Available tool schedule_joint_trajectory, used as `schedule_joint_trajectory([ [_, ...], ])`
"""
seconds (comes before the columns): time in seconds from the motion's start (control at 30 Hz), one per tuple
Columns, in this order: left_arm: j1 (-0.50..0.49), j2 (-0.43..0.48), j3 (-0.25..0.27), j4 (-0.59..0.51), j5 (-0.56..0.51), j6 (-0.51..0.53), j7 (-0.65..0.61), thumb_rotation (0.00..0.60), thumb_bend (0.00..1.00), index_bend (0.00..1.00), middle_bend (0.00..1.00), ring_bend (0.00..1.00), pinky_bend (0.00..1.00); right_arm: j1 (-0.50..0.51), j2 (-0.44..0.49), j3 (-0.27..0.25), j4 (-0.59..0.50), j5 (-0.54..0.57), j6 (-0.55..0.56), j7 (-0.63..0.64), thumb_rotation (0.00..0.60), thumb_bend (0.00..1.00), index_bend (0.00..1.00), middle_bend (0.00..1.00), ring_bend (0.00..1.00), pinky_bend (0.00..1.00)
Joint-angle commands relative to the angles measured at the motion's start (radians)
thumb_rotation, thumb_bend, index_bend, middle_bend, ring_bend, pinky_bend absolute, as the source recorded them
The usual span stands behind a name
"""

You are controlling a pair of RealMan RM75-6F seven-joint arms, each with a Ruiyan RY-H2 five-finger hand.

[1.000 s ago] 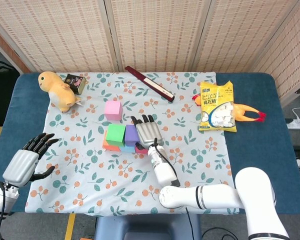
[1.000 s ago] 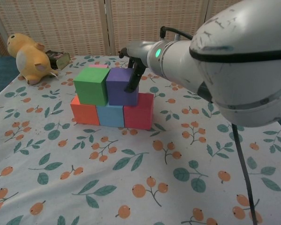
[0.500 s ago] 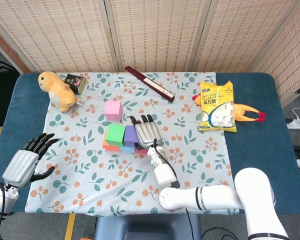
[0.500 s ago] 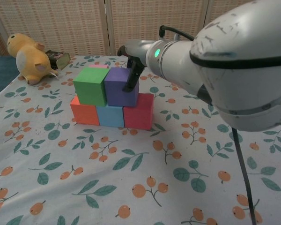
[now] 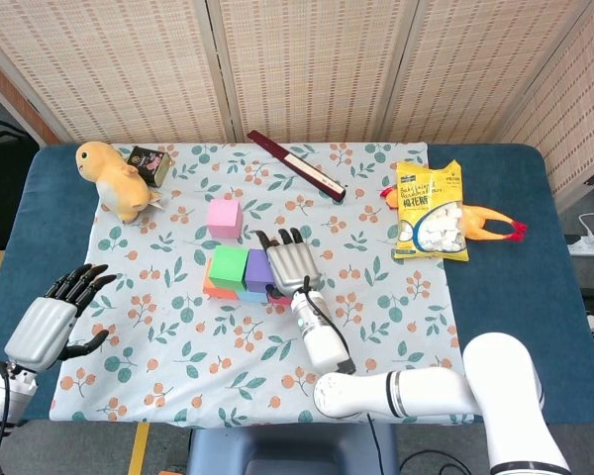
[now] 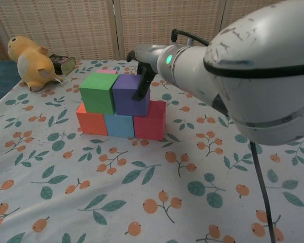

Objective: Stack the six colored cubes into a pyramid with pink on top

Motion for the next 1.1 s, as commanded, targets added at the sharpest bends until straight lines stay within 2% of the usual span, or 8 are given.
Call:
schedule_joint_trajectory([
  [0.03, 0.000, 0.000, 0.001, 0.002, 0.001, 0.000, -0.003, 0.600, 0.30, 0.12, 0.04, 0.00, 0.16, 0.000, -0.003, 0.001, 0.002, -0.001, 0.000, 0.000, 0.600, 0.21, 0.00, 0.31, 0.07, 0.04],
  [1.1, 0.002, 0.000, 0.004, 0.009, 0.006, 0.001, -0.020, 0.600, 0.30, 0.12, 0.04, 0.00, 0.16, -0.001, -0.013, 0.005, 0.001, 0.002, 0.012, -0.021, 0.600, 0.21, 0.00, 0.31, 0.07, 0.04],
])
